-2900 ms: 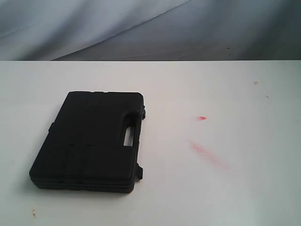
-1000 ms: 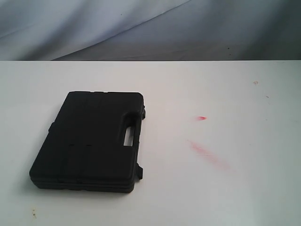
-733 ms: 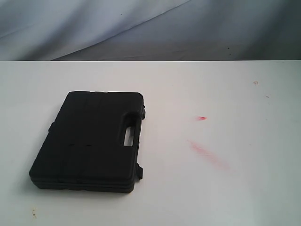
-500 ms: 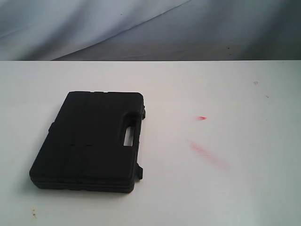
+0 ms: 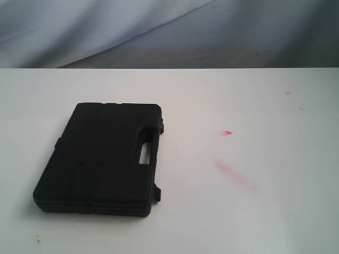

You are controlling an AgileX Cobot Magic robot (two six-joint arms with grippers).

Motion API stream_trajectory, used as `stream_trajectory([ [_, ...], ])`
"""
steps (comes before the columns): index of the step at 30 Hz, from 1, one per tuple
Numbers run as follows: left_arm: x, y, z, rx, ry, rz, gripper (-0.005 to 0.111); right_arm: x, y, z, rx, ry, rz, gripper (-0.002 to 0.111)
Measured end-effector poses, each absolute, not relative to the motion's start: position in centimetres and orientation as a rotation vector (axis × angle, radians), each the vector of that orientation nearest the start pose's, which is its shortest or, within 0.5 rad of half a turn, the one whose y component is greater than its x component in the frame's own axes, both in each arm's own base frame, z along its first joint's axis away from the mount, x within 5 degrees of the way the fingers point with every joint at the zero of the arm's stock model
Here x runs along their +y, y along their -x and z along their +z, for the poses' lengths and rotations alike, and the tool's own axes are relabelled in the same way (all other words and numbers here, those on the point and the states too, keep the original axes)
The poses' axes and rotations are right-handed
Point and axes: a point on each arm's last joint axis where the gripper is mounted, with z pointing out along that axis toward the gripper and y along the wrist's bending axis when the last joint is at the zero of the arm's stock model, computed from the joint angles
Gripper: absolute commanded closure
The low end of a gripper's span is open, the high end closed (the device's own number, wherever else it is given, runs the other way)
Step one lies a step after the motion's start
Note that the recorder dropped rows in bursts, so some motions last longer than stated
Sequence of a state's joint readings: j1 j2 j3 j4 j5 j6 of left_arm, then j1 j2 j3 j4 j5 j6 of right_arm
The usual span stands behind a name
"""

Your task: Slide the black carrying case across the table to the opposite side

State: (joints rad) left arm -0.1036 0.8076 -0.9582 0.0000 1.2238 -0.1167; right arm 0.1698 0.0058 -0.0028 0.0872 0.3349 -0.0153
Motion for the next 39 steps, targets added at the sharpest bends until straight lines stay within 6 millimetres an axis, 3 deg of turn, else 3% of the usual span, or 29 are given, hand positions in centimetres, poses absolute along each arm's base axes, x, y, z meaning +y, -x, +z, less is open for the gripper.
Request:
stream_trajectory([
  [5,-1.8,-15.7,35.1,2.667,0.023,-0.097,0.107,1.2,-5.3,18.4,1.821,0.114,0.193,0.108],
  [9,-2.8,-19.7,33.9,2.777,0.040,-0.175,0.107,1.2,-5.3,18.4,1.821,0.114,0.193,0.108],
  [17,-5.6,-22.7,32.5,2.870,-0.028,-0.277,0.107,1.2,-5.3,18.4,1.821,0.114,0.193,0.108],
  [33,-18.7,-28.6,25.8,2.985,-0.295,-0.296,0.107,1.2,-5.3,18.4,1.821,0.114,0.193,0.108],
  [39,-21.8,-31.0,23.5,2.935,-0.302,-0.301,0.107,1.2,-5.3,18.4,1.821,0.114,0.193,0.108],
])
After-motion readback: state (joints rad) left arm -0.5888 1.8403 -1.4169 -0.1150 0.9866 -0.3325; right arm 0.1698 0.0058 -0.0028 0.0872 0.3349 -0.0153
